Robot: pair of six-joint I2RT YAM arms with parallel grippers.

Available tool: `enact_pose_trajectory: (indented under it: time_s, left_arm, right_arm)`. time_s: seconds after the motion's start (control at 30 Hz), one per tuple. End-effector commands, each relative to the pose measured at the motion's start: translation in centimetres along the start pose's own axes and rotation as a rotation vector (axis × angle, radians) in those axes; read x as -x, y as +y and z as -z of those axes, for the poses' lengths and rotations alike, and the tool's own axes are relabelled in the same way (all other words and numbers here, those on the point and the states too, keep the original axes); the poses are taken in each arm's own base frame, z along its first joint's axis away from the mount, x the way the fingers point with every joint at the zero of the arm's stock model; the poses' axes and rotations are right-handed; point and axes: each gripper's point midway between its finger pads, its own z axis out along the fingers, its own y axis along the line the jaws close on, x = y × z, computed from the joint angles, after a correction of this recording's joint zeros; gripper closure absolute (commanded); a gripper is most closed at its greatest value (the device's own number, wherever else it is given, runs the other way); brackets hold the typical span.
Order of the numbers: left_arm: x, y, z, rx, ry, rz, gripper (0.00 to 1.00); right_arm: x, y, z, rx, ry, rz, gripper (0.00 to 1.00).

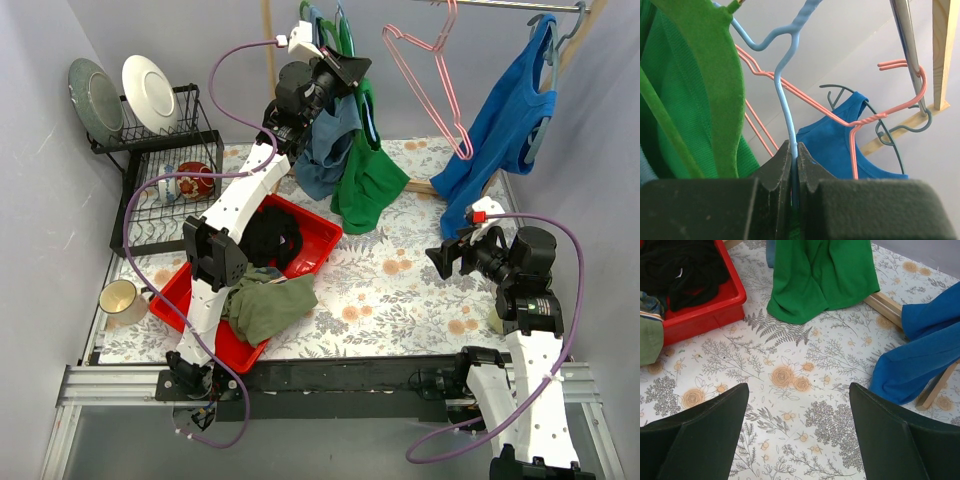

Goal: Place the tank top on the hanger

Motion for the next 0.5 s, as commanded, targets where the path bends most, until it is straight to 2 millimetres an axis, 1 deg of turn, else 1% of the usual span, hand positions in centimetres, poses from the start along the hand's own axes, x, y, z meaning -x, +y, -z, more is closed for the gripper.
enact_pose_trajectory:
  time_s: [0.0,0.1,0.2,0.47]
  left_arm:
    - [3.4,-4.2,1.5,-0.081,-0.047,-0.075,1.00]
    - [5.0,-5.8,1.7,-0.111,-0.087,-0.112,1.00]
    - [5.7,-6.4,1.9,-0.128,-0.104,-0.135,1.00]
    - [4.9,-5.6,1.7,-0.118,-0.077,-0.141,1.00]
  right_arm:
    - [1.0,0.0,-0.1,0.006,-0.040,0.009,0.11]
    - [0.9,0.0,-0.2,0.013,-0.038,0.004,0.11]
    - [0.9,-0.1,-0.2,0.015,-0.038,0.003,0.11]
    - [0.9,-0.1,-0.2,0.014,-0.035,-0.003,0.11]
